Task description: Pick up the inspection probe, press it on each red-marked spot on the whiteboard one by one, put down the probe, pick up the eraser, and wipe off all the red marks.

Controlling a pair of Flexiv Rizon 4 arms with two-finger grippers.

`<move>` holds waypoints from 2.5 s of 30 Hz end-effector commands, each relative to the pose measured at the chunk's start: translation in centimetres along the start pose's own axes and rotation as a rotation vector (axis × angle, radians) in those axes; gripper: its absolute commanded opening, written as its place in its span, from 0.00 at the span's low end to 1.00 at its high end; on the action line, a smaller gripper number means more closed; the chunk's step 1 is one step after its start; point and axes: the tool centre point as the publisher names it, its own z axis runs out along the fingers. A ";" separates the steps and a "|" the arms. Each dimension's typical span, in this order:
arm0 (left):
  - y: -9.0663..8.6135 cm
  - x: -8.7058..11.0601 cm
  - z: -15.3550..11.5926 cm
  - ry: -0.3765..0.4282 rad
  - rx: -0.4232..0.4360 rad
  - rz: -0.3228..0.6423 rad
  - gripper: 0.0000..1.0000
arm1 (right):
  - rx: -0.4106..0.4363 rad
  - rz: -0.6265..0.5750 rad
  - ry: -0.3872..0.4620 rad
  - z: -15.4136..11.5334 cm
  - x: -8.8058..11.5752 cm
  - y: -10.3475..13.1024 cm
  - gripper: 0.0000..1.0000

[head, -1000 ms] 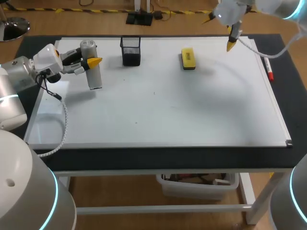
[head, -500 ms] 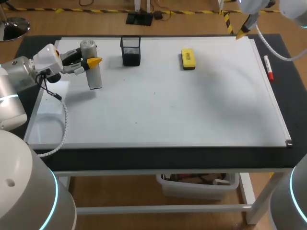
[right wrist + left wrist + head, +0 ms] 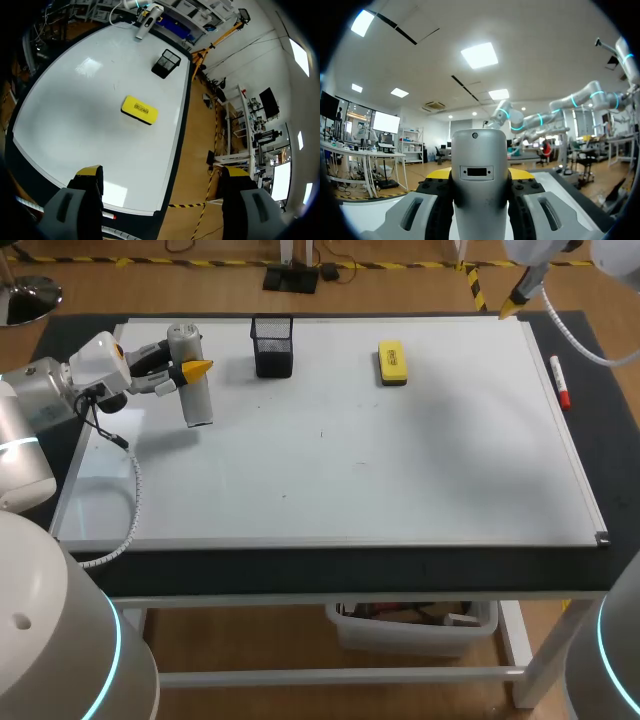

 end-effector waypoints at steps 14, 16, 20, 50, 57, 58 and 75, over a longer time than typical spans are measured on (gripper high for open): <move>-3.4 -4.1 5.4 0.152 0.050 0.016 0.00 | 0.001 -0.002 0.006 0.0 -0.1 -0.1 1.00; -4.0 -4.8 6.7 0.192 0.053 0.016 0.00 | 0.001 -0.002 0.006 0.0 -0.1 -0.1 1.00; -5.2 -5.8 9.5 0.267 0.060 0.024 0.00 | 0.001 -0.002 0.006 0.0 -0.1 -0.1 1.00; -3.9 -10.3 19.2 0.490 0.103 0.022 0.00 | 0.001 -0.002 0.006 0.0 -0.1 -0.1 1.00; -2.7 -10.5 19.1 0.495 0.101 0.016 0.00 | 0.001 -0.002 0.006 0.0 -0.1 -0.1 1.00; -2.6 -10.5 19.1 0.495 0.103 0.014 0.00 | 0.001 -0.002 0.006 0.0 -0.1 -0.1 1.00; 0.5 -11.4 19.2 0.488 0.103 0.018 0.00 | 0.001 -0.002 0.006 0.0 -0.1 -0.1 1.00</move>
